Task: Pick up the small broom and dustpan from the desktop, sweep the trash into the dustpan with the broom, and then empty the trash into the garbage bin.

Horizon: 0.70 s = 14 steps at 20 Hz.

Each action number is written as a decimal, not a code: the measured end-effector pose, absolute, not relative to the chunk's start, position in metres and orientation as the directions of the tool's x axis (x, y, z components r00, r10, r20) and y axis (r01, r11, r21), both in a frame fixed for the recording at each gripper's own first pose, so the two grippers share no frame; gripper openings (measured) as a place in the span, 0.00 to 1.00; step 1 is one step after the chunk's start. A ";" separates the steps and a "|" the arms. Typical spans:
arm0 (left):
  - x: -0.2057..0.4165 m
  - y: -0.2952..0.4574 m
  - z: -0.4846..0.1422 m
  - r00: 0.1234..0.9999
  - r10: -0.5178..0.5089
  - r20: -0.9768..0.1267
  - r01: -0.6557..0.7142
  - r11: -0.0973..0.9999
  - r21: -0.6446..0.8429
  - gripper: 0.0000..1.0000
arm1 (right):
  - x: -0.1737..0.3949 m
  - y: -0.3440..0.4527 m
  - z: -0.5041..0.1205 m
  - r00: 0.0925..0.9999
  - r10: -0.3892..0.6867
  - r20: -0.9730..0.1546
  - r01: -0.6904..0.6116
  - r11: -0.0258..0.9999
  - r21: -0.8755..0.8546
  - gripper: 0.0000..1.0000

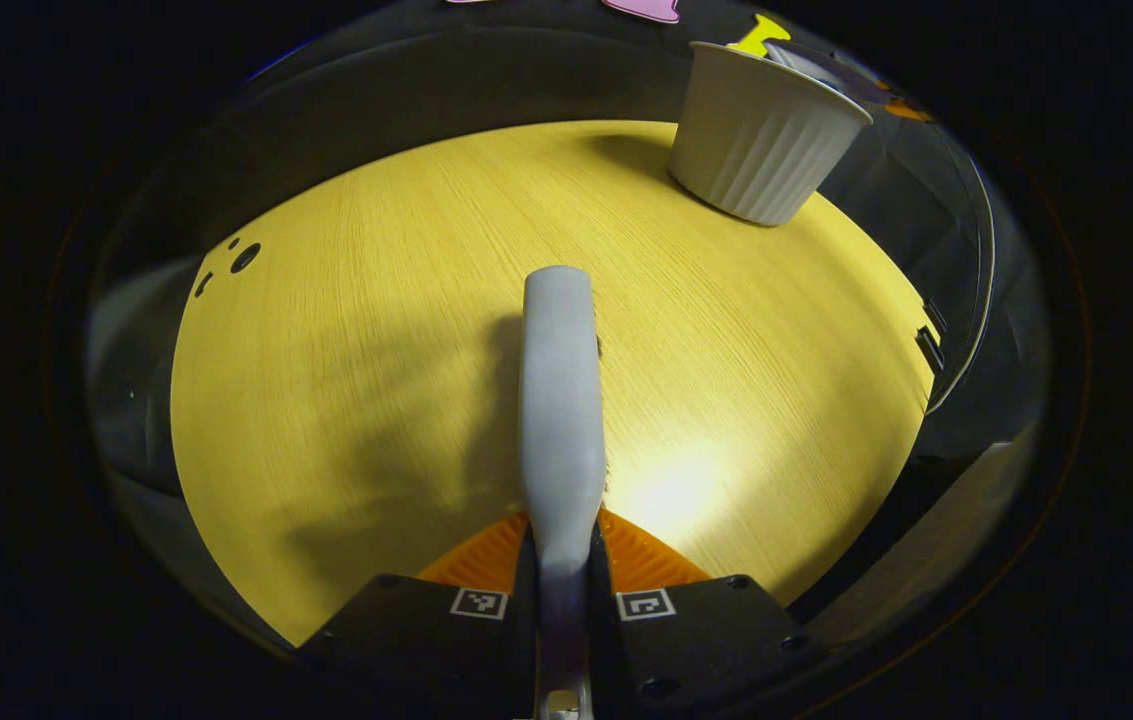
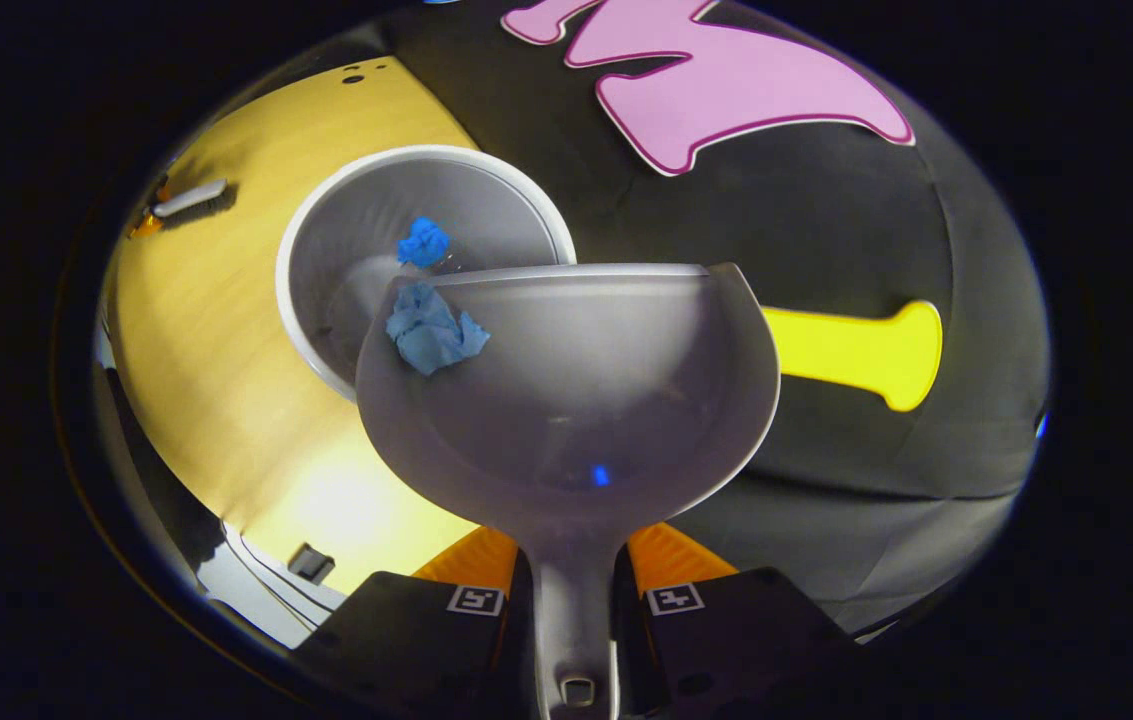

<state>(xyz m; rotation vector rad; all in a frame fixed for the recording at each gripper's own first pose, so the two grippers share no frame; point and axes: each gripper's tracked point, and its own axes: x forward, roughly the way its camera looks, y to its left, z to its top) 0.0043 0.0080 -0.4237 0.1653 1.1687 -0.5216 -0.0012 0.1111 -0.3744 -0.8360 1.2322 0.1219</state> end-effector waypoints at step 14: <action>-0.002 0.010 -0.426 0.297 -0.305 -0.905 0.468 0.872 -0.141 0.25 | 0.007 0.119 -0.376 0.327 -0.348 -0.878 -0.588 0.653 -0.478 0.37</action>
